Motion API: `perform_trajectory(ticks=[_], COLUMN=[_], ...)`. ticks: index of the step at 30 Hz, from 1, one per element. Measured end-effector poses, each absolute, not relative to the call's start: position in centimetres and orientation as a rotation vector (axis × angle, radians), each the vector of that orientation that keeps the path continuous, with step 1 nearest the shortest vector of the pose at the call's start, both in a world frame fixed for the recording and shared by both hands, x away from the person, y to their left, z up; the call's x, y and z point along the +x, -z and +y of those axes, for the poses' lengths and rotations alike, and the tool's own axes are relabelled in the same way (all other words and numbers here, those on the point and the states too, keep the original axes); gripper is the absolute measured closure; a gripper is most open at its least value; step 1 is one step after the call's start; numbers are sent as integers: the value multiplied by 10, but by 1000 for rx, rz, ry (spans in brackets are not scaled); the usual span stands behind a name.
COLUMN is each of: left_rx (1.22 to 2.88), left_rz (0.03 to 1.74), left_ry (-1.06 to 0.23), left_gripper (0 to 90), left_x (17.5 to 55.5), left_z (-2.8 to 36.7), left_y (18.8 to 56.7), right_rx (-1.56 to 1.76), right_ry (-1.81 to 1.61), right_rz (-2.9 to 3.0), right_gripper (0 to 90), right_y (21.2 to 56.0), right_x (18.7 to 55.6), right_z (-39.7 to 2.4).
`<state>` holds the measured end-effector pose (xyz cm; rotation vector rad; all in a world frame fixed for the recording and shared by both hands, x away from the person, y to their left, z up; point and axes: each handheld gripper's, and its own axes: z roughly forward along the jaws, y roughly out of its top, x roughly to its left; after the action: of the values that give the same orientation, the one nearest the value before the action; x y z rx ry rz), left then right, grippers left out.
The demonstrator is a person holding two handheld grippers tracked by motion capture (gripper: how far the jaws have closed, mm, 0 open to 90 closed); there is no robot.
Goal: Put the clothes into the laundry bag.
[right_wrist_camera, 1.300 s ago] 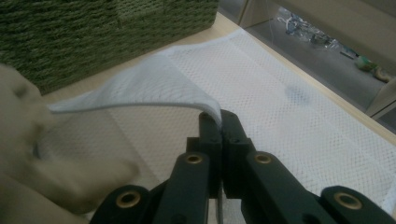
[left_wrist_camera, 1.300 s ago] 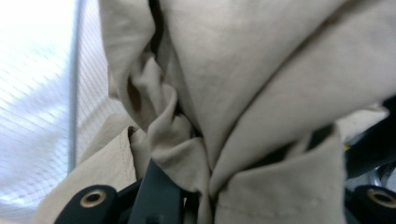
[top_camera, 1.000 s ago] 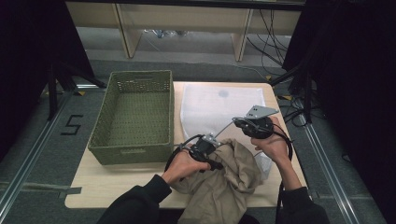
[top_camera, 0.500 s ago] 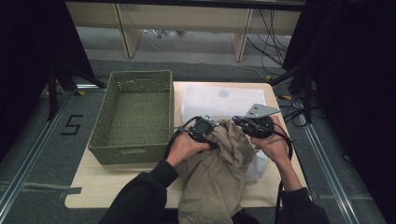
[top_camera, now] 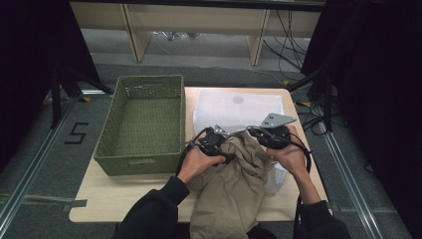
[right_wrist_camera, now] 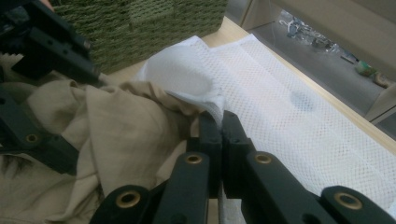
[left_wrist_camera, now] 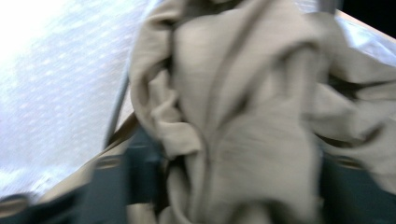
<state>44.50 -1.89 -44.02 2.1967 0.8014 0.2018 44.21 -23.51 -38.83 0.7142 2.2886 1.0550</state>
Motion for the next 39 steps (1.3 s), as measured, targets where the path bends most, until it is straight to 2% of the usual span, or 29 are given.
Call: perform_trajectory(ticks=[1,2,3,5,7,11,13,14,15,16,19,23,25,29,30,31,32,33,34,35,37,39], left_rx=[2219,2235,2236,2264,2191,2175,2169,2179,2167,2158,2163,2214,2274,2275,2253,2269,2286,2276,2281,2270,2260,2200], left_rz=[783,767,787,798,877,937,991,1005,1013,1013,955,901,874,878,851,823,813,812,797,810,804,838], left_ry=[-229,-242,-235,-231,-263,-325,-288,-260,-242,-231,-301,-362,-376,-369,-367,-344,-327,-323,-343,-348,-407,-383], left_gripper=[503,632,694,707,720,719,662,486,435,435,294,244,216,202,225,300,427,510,644,709,759,770], left_x=[445,446,448,456,463,472,475,475,473,468,449,424,424,430,433,437,440,442,444,444,444,446], left_z=[-22,-24,-27,-30,-34,-37,-39,-39,-37,-34,-18,4,9,5,2,0,-2,-6,-8,-10,-12,-11], left_y=[440,441,441,438,435,431,441,445,446,443,426,412,416,440,447,451,454,459,460,459,452,442], right_rx=[727,725,730,713,719,717,713,714,718,718,730,732,726,729,733,706,717,721,705,710,698,685], right_ry=[-1055,-1053,-1055,-1059,-1069,-1074,-1066,-1051,-1043,-1043,-1041,-1041,-1035,-1028,-1021,-1027,-1023,-1021,-1021,-1019,-1025,-1038], right_rz=[2293,2290,2289,2288,2287,2279,2284,2291,2294,2294,2295,2296,2296,2308,2303,2308,2314,2313,2318,2326,2326,2322], right_gripper=[900,900,900,900,900,900,900,900,900,900,900,900,900,900,900,900,900,900,900,900,900,900], right_y=[388,388,388,387,386,385,385,386,388,388,391,394,393,393,394,394,395,396,397,398,398,395], right_x=[442,442,441,441,440,438,438,437,438,438,439,441,440,438,437,438,438,438,439,438,437,436], right_z=[-235,-234,-233,-233,-234,-232,-231,-230,-232,-232,-236,-241,-240,-236,-235,-234,-233,-232,-231,-229,-227,-226])
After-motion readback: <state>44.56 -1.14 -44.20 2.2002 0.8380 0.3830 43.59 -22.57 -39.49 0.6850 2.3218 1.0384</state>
